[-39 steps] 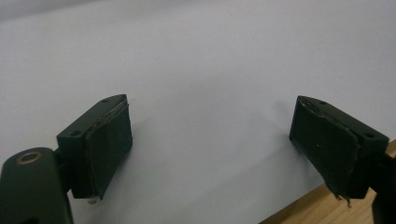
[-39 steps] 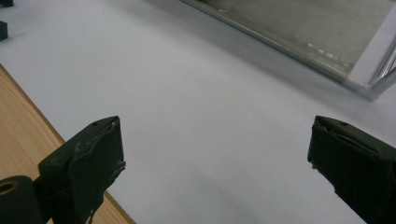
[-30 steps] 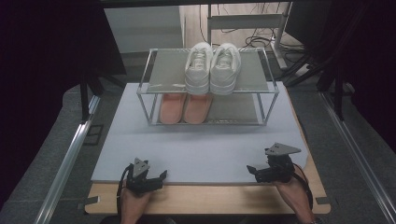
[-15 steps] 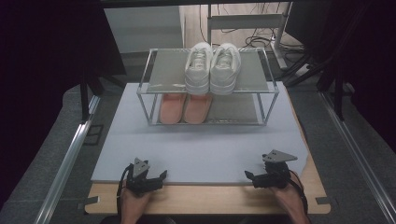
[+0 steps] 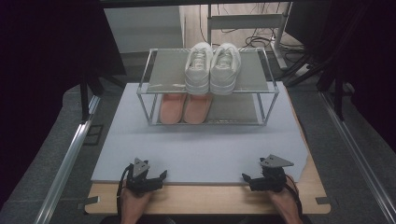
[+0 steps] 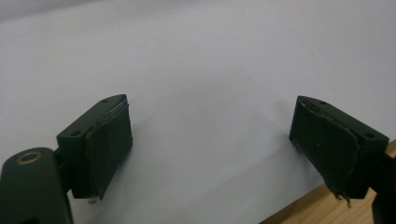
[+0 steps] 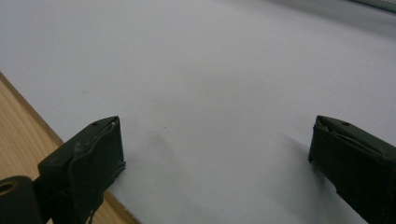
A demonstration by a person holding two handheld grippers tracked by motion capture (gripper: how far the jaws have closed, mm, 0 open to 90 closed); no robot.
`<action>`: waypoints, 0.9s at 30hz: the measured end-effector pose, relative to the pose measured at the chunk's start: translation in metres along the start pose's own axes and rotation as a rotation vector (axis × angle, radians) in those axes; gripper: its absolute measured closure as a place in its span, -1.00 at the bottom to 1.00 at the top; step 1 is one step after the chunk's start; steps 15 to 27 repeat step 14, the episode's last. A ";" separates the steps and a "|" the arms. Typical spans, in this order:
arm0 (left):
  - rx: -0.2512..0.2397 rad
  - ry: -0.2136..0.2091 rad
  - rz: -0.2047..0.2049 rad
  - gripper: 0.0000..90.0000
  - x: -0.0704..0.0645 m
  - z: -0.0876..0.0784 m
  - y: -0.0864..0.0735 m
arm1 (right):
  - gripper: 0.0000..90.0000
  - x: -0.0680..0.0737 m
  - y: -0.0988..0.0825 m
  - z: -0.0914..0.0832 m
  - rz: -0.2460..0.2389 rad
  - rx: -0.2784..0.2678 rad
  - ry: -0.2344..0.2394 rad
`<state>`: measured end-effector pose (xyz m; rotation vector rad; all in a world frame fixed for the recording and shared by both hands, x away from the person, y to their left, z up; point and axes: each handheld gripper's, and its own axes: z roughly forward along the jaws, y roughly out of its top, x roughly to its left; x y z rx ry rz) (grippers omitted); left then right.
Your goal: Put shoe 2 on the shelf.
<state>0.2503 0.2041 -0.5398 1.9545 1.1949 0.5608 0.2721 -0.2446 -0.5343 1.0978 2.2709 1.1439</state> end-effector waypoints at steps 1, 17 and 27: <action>0.000 0.000 0.000 -0.71 0.000 0.000 0.000 | -0.93 0.000 0.000 0.000 -0.001 -0.006 -0.003; 0.000 0.000 -0.001 -0.71 0.000 0.000 0.000 | -0.94 0.004 -0.004 0.001 -0.003 -0.026 -0.031; 0.000 0.000 -0.001 -0.71 0.000 0.000 0.000 | -0.94 0.004 -0.004 0.001 -0.003 -0.026 -0.031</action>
